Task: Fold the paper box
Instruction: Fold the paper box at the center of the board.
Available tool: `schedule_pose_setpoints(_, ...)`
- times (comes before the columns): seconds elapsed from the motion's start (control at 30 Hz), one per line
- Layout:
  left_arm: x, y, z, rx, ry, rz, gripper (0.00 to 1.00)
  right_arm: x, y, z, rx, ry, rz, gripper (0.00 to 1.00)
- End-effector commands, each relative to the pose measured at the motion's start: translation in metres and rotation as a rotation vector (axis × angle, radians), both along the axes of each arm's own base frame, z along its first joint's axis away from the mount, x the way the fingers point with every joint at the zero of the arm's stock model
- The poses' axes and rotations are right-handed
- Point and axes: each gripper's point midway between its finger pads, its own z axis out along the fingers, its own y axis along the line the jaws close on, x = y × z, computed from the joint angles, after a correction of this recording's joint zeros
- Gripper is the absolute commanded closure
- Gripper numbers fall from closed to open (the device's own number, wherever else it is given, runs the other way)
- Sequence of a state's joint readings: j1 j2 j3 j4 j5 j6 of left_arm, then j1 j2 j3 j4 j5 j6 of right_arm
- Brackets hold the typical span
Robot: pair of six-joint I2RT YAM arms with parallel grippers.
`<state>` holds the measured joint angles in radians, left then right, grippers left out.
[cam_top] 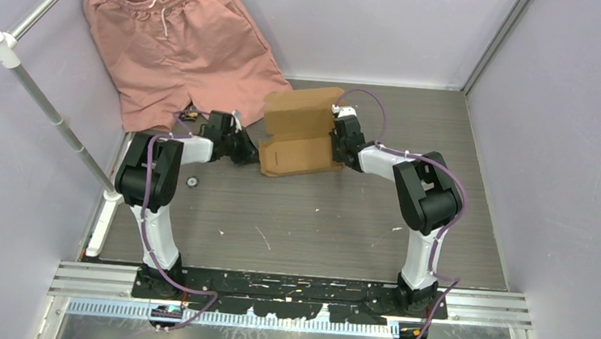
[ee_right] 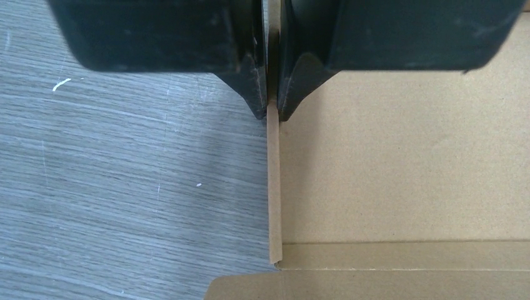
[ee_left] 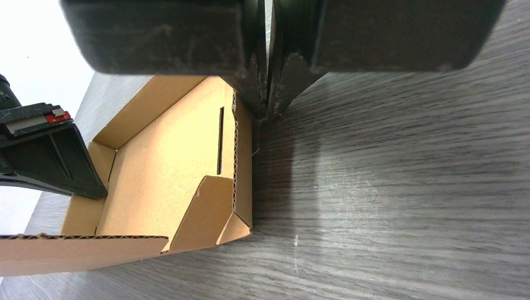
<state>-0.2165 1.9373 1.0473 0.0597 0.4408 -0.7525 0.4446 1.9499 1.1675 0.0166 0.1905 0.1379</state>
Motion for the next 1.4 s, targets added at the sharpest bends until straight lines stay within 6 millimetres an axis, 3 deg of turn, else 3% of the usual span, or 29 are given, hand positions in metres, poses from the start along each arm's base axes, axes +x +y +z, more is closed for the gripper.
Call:
schedule_pose_setpoints(0.0,-0.01,0.004,-0.017,0.074,0.05,-0.001,0.97,-0.001,0.007,0.016,-0.004,-0.038,0.008,0.87)
schedule_pose_setpoints(0.23,0.005,-0.005,0.004,0.024,-0.072,-0.021,0.98,-0.002,0.009,0.014,-0.01,-0.038,0.015,0.88)
schedule_pose_setpoints(0.7,0.016,-0.016,0.024,-0.065,-0.255,-0.047,0.98,-0.007,0.008,0.009,-0.057,-0.029,0.037,0.88)
schedule_pose_setpoints(1.1,0.018,0.004,0.033,0.093,-0.187,-0.023,0.98,-0.011,0.013,0.007,-0.124,-0.023,0.043,0.88)
schedule_pose_setpoints(1.37,0.023,-0.003,0.044,0.054,-0.196,-0.019,0.98,-0.015,0.022,0.006,-0.154,-0.024,0.054,0.88)
